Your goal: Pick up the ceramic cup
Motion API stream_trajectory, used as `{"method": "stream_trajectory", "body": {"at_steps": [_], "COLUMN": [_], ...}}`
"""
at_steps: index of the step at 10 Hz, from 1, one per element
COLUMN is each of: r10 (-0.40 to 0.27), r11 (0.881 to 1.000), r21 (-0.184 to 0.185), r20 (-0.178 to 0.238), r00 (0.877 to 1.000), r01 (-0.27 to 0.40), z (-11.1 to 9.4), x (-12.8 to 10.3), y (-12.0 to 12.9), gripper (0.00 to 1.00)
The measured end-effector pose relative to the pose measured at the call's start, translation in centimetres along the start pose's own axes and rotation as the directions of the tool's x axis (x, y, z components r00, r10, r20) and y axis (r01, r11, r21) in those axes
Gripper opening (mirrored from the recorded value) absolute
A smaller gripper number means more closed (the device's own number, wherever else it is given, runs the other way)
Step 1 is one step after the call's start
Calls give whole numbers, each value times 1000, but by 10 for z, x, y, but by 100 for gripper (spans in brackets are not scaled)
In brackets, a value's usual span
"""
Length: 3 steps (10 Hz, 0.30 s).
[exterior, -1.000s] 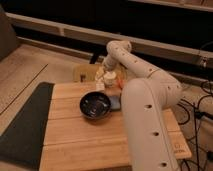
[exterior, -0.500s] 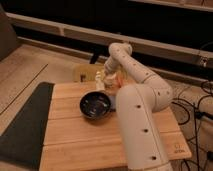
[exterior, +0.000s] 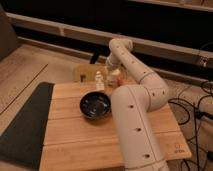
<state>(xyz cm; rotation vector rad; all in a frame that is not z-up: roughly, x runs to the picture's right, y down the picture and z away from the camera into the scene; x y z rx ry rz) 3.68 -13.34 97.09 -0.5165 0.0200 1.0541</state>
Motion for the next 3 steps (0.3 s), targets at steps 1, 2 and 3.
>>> {"method": "stream_trajectory", "body": {"at_steps": [1,2,3], "r10": [-15,-51,-94], "r11": [999,997,994], "r21": [29,59,72], "r20": [30,71,121], "r00": [999,996,988], "r01": [14,47,85], "z": [-19,-46,-74], "x": [-15,-35,-59], "y": [-3,1,13], "gripper": [0,0,0]}}
